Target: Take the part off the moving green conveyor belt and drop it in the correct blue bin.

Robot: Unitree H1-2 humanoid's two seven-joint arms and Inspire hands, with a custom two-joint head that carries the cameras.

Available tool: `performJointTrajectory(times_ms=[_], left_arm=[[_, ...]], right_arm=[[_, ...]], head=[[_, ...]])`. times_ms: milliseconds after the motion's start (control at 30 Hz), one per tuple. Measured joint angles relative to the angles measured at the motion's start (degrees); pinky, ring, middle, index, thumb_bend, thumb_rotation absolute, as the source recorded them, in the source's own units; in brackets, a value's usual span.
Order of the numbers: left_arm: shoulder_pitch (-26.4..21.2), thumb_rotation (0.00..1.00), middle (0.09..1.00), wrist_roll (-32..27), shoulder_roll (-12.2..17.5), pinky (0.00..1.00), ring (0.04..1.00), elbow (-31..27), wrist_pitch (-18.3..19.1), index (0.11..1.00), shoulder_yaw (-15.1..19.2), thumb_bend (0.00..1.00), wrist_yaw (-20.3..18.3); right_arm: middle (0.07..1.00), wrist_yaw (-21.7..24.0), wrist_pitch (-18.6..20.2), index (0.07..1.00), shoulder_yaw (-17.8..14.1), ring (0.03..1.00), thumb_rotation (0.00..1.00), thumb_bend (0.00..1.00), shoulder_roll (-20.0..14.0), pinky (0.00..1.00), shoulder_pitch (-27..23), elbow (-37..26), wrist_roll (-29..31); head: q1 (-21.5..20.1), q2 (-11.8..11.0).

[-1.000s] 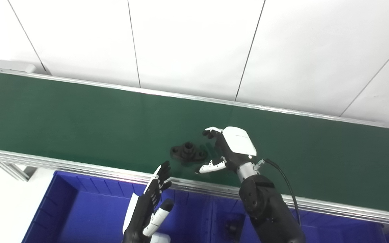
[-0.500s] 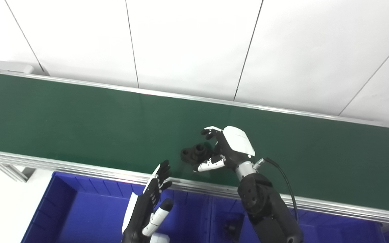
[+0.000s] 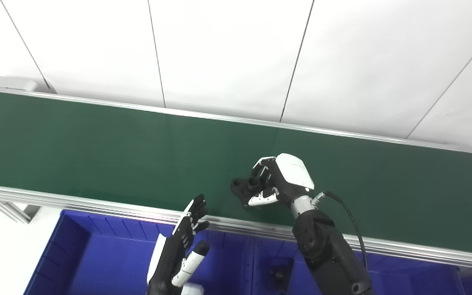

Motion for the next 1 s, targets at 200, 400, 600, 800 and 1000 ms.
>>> performJointTrajectory(times_ms=[200, 400, 600, 800, 1000], left_arm=[[0.17, 0.88, 0.952, -0.22, 0.00, 0.85, 0.925, -0.45, 0.07, 0.953, -0.03, 0.72, -0.07], [0.26, 0.89, 0.955, -0.77, 0.01, 0.86, 0.930, -0.71, 0.41, 0.954, -0.04, 0.73, -0.38], [0.34, 0.90, 0.959, -2.45, 0.02, 0.87, 0.937, -0.93, 0.63, 0.957, -0.05, 0.74, -0.75], [0.27, 0.91, 0.958, -3.35, 0.02, 0.88, 0.939, -0.92, 1.19, 0.959, -0.01, 0.75, -0.87], [0.08, 0.91, 0.964, -4.39, 0.03, 0.89, 0.942, -0.86, 1.68, 0.963, 0.04, 0.73, -0.96]], right_arm=[[0.401, 0.00, 0.86, 0.508, -0.02, 0.306, 0.00, 0.52, -0.94, 0.23, 0.00, -0.12, 1.26], [0.407, 0.00, 2.02, 0.512, -0.01, 0.326, 0.00, 0.52, -1.34, 0.25, 0.12, -0.50, 1.99], [0.410, -0.05, 4.00, 0.513, -0.07, 0.336, 0.00, 0.52, -1.30, 0.27, 1.72, -4.22, 2.10], [0.458, 3.04, 5.42, 0.488, 0.04, 0.274, 0.00, 0.53, -1.20, 0.22, 6.80, -13.03, 3.85], [0.470, 8.76, 7.14, 0.484, -0.81, 0.223, 0.00, 0.53, -0.78, 0.17, 7.71, -23.74, 5.31]], head=[[-0.44, 0.26], [-0.62, 0.44], [-1.49, 0.70], [-2.20, 0.70], [-2.81, 0.70]])
